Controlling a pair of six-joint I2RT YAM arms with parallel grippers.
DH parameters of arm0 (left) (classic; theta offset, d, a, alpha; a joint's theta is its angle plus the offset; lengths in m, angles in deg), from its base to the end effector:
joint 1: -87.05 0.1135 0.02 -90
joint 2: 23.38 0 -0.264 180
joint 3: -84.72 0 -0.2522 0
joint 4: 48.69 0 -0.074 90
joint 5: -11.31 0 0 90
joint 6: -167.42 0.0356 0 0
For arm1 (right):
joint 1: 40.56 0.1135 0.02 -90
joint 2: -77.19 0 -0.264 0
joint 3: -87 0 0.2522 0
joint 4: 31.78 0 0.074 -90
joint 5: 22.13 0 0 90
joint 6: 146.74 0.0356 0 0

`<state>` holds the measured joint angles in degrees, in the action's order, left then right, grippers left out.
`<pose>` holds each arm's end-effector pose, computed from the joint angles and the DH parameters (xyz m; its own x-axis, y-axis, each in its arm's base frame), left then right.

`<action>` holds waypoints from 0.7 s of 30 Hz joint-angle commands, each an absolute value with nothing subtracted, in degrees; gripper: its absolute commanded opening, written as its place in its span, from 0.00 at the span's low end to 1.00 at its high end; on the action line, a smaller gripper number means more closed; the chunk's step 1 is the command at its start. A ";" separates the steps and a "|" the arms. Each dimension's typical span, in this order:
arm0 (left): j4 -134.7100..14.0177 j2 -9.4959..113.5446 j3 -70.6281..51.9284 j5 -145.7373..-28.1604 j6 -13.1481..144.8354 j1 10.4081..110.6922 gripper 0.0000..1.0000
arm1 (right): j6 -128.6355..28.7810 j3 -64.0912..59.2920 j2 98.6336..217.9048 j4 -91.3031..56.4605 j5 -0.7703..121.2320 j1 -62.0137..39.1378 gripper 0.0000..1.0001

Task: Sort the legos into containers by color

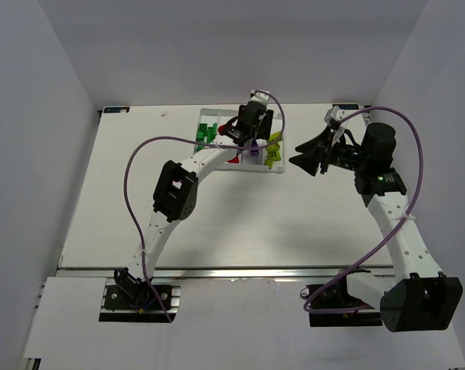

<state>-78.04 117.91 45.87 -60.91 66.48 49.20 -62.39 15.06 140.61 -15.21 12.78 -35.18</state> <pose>0.4584 -0.3425 0.2249 -0.4527 0.1229 -0.8832 0.2938 0.9557 -0.0176 0.2409 0.0520 0.3737 -0.0539 -0.0617 -0.9966 -0.8716 0.4899 0.0168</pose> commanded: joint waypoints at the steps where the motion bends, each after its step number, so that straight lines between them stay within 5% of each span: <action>1: -72.21 116.18 47.33 -60.32 68.63 49.08 0.41 | -61.23 15.75 139.50 -17.40 10.22 -36.08 0.52; 16: -71.15 121.02 49.26 -59.53 67.58 50.05 0.51 | -59.20 16.11 139.24 -20.12 7.76 -37.93 0.53; 21: -72.20 121.73 49.97 -59.18 67.40 50.05 0.63 | -59.12 16.46 139.06 -20.21 7.23 -38.54 0.53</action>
